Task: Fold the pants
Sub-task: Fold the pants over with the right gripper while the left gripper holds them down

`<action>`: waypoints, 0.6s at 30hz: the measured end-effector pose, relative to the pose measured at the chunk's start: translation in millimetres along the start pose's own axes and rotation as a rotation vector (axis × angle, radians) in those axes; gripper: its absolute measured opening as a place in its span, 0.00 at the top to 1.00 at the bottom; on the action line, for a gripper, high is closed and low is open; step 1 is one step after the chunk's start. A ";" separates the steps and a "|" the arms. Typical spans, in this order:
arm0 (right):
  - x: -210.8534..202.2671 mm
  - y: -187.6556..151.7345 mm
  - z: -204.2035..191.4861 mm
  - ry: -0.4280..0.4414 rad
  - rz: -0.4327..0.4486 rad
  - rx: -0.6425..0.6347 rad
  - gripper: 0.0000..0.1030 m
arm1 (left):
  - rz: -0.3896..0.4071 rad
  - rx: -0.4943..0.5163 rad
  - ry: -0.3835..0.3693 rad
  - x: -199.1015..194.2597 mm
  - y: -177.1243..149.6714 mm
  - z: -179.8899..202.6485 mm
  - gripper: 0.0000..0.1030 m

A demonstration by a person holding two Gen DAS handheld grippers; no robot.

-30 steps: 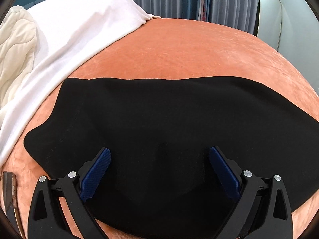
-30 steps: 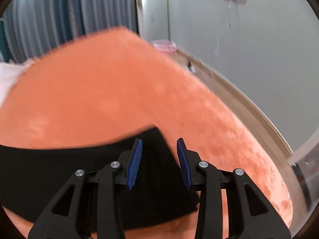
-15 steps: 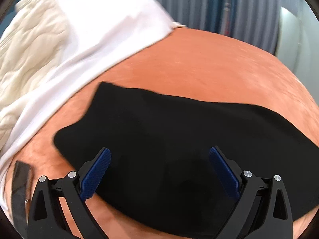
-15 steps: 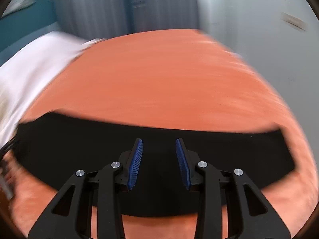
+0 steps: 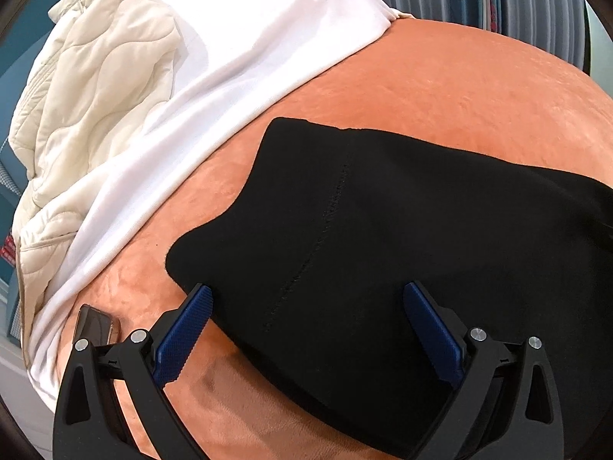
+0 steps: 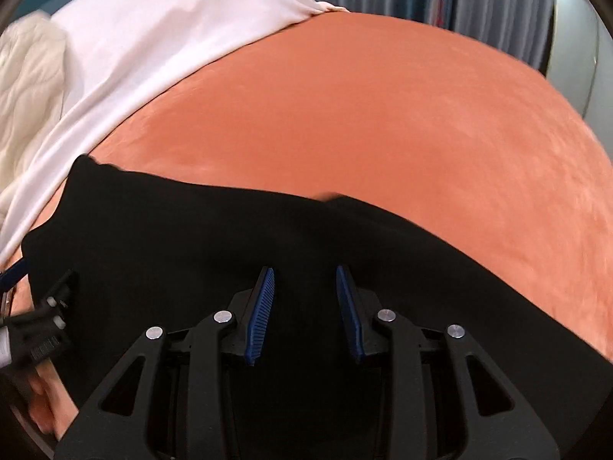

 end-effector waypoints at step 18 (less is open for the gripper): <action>-203.6 -222.9 400.2 -0.432 0.007 0.460 0.74 | 0.038 -0.010 0.035 -2.7 2.6 3.8 0.05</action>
Point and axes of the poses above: each gripper's, at about its wrist camera, not at the fingertips, and x roughly the way its jaws point, z to its right, y to its top, the point moved 8 cm from there along x, roughly the way its jaws point, and after that the axes turned 3 degrees about -z, right-handed, at the moved point
